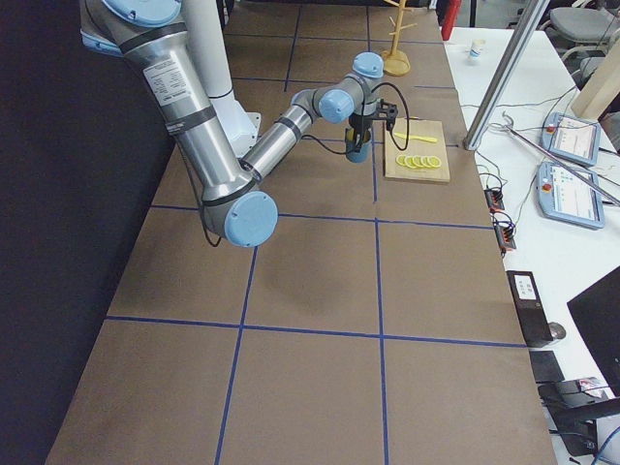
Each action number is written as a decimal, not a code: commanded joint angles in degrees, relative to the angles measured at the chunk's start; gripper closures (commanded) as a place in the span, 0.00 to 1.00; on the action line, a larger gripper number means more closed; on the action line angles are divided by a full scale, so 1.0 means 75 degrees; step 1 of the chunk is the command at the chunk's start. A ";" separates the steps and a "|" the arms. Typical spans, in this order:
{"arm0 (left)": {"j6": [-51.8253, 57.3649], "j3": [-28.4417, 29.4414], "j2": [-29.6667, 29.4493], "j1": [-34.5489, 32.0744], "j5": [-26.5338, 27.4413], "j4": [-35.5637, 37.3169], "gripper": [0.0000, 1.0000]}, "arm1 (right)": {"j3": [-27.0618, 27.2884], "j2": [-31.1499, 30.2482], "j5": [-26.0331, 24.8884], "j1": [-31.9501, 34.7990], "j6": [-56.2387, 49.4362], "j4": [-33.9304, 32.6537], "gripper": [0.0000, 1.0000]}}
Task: Hang cup on storage rack
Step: 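Carry the blue mug with the right gripper toward the table center and set it upright, then open and lift the right gripper away while the left arm reaches toward the mug, then grasp the blue mug rim with the left gripper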
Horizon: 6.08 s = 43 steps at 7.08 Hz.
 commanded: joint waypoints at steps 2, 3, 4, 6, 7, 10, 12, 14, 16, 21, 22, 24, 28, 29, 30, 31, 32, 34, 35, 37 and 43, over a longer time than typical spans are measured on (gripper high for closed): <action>0.0005 0.0052 0.0000 0.0001 0.0000 -0.0001 0.00 | -0.2273 0.2147 -0.1056 -0.1298 0.1686 0.0619 1.00; 0.0005 0.0087 0.0000 0.0001 0.0000 -0.0013 0.00 | -0.2649 0.2300 -0.1117 -0.1440 0.1956 0.0994 1.00; 0.0005 0.0099 0.0000 0.0001 0.0000 -0.0001 0.00 | -0.2664 0.2325 -0.1117 -0.1511 0.2063 0.0986 1.00; 0.0005 0.0064 0.0000 0.0001 0.0000 -0.0013 0.00 | -0.2641 0.2337 -0.1106 -0.1664 0.2403 0.0916 1.00; 0.0005 0.0041 0.0000 0.0001 0.0000 -0.0001 0.00 | -0.2595 0.2372 -0.1105 -0.1687 0.2404 0.0591 0.99; 0.0005 0.0064 0.0000 0.0001 0.0000 -0.0001 0.00 | -0.2594 0.2349 -0.1106 -0.1804 0.2404 0.0471 0.68; 0.0005 0.0041 0.0000 0.0001 0.0000 -0.0001 0.00 | -0.2501 0.2325 -0.1129 -0.1828 0.2392 0.0517 0.00; 0.0005 -0.0146 -0.0012 0.0001 0.0000 -0.0094 0.00 | -0.1930 0.2267 -0.1071 -0.1619 0.2392 0.0448 0.00; 0.0005 -0.0415 -0.0094 0.0059 -0.0523 -0.0562 0.00 | -0.1192 0.1883 -0.0768 -0.0930 0.2322 0.0424 0.00; -0.0182 -0.0439 -0.2035 0.2186 -0.2086 -0.1110 0.00 | 0.0300 -0.0553 0.1329 0.1835 -0.0400 0.0447 0.00; -0.0218 -0.0452 -0.2202 0.2830 -0.1842 -0.1834 0.00 | 0.0289 -0.0998 0.1355 0.2211 -0.1406 0.0436 0.00; -0.0974 -0.0417 -0.2996 0.4224 -0.0660 -0.2903 0.00 | 0.0207 -0.1982 0.1320 0.3031 -0.3946 0.0424 0.00; -0.2360 -0.0276 -0.3726 0.7176 0.2450 -0.4896 0.00 | -0.0937 -0.2901 0.1576 0.4414 -0.7479 0.0470 0.00; -0.2455 -0.0195 -0.3994 0.7695 0.3122 -0.4888 0.00 | -0.1255 -0.2901 0.1752 0.4615 -0.7800 0.0494 0.00; -0.2584 -0.0159 -0.4101 0.7967 0.3396 -0.4888 0.00 | -0.1270 -0.2901 0.1754 0.4617 -0.7803 0.0494 0.00; -0.2585 -0.0066 -0.4113 0.8132 0.3804 -0.4888 0.00 | -0.1247 -0.2901 0.1754 0.4617 -0.7780 0.0506 0.00; -0.2585 0.0248 -0.4462 0.8307 0.4284 -0.4888 0.00 | -0.1247 -0.2901 0.1742 0.4617 -0.7768 0.0506 0.00; -0.2585 0.0590 -0.4629 0.8321 0.4674 -0.5109 0.00 | -0.1223 -0.2889 0.1754 0.4617 -0.7721 0.0506 0.00; -0.2585 0.0754 -0.4629 0.8309 0.4745 -0.5285 0.00 | -0.1212 -0.2889 0.1754 0.4617 -0.7710 0.0506 0.00; -0.2655 0.0989 -0.4641 0.8309 0.4990 -0.5415 0.00 | -0.1212 -0.2889 0.1754 0.4617 -0.7698 0.0506 0.00; -0.3438 0.1177 -0.4793 0.8438 0.5004 -0.5485 0.74 | -0.1176 -0.2854 0.1766 0.4617 -0.7674 0.0506 0.00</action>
